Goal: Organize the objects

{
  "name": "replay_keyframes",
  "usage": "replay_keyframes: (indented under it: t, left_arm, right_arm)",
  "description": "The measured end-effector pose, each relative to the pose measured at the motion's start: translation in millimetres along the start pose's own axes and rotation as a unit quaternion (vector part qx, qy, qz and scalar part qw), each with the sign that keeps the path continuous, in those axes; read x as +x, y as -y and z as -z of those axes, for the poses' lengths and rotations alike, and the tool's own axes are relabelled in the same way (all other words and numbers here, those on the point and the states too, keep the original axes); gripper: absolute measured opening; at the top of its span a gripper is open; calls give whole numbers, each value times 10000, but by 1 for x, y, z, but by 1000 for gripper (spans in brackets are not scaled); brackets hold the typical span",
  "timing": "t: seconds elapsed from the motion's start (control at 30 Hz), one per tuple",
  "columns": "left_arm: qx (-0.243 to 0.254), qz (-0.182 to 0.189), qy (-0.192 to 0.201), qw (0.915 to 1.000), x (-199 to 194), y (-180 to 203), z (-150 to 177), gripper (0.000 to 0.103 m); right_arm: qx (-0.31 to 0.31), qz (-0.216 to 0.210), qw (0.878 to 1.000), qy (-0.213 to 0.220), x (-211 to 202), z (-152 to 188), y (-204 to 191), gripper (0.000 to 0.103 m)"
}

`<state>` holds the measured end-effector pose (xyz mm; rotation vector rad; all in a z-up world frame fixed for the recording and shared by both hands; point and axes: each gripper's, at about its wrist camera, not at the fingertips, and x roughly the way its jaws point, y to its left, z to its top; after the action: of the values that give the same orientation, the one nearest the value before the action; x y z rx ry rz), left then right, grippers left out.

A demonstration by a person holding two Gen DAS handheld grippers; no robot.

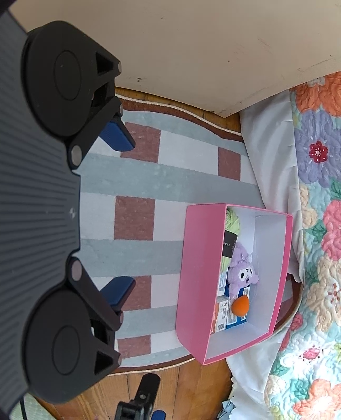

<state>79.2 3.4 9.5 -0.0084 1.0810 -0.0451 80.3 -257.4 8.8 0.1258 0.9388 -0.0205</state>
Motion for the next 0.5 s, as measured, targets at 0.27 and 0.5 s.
replay_keyframes:
  t: [0.27,0.5]
  left_arm:
    - [-13,-26,-60,10000,2,1,1,103]
    - [2,55,-68,10000,2,0,2,103]
  right_arm:
    - [-151,59,9999,-54,3,1,-1,103]
    - [447,-276,9981,-335,9,4,10,103]
